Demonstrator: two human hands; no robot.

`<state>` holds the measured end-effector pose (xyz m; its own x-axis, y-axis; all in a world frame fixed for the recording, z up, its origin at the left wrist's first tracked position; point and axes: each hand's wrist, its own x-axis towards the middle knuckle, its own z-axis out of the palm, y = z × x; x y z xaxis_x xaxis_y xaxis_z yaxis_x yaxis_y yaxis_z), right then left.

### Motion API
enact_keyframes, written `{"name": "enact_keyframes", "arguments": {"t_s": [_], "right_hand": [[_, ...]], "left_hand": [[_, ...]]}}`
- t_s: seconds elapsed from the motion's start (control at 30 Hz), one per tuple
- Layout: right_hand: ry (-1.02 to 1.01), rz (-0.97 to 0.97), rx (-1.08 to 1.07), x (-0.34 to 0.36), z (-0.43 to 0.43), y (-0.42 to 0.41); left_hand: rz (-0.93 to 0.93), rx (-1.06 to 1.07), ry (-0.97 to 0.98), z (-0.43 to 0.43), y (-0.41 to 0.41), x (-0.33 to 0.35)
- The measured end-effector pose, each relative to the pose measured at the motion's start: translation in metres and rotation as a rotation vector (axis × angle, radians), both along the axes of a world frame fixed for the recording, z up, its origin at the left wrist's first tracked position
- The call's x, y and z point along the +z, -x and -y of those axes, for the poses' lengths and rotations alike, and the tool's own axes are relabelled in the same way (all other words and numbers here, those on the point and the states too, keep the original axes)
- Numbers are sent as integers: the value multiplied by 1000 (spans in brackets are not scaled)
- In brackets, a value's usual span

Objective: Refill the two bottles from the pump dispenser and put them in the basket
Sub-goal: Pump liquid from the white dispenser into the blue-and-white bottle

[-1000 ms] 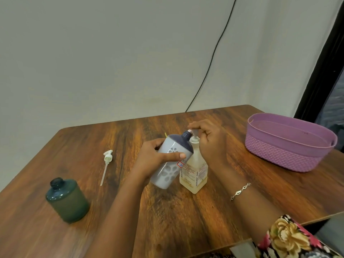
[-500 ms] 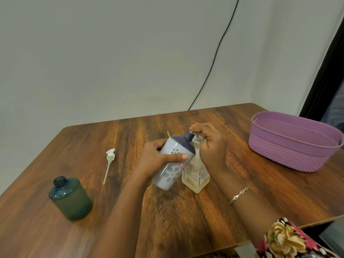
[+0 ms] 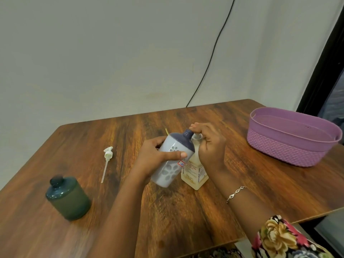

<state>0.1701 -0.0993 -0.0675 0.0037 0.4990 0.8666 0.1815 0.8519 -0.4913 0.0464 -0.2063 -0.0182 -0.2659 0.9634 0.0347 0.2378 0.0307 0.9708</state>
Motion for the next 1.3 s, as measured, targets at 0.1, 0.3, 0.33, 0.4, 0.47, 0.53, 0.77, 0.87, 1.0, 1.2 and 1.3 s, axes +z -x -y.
{"name": "enact_keyframes", "arguments": {"t_s": [0.1,0.3,0.33,0.4,0.47,0.53,0.77,0.87,1.0,1.2,1.3], "right_hand": [[89,5,18,10,4,-1],[44,12,3,17,3,0],[20,17,0,13,3,0],[-19,23,-10,7,0,-1],[-40,18,-9,5,-6,-2],[-40,17,-6,2,-7,-2],[74,24,3,22,-1,-4],[23,21,-18,20,-1,-3],[-20,-16,-9,6,0,2],[19,1,34,5,2,-1],[73,17,40,19,2,-5]], "left_hand": [[10,-2,-4,2,0,2],[0,-3,-21,0,1,5],[0,-3,-20,0,0,4],[-3,-9,-16,-1,-1,2],[10,-14,-16,-1,-1,0],[25,-14,-15,0,-1,-1],[15,-16,-16,2,-2,6],[7,-7,-27,1,-1,6],[-27,4,-26,-2,1,0],[-54,0,-24,-1,1,-1],[-40,0,-28,1,1,3]]}}
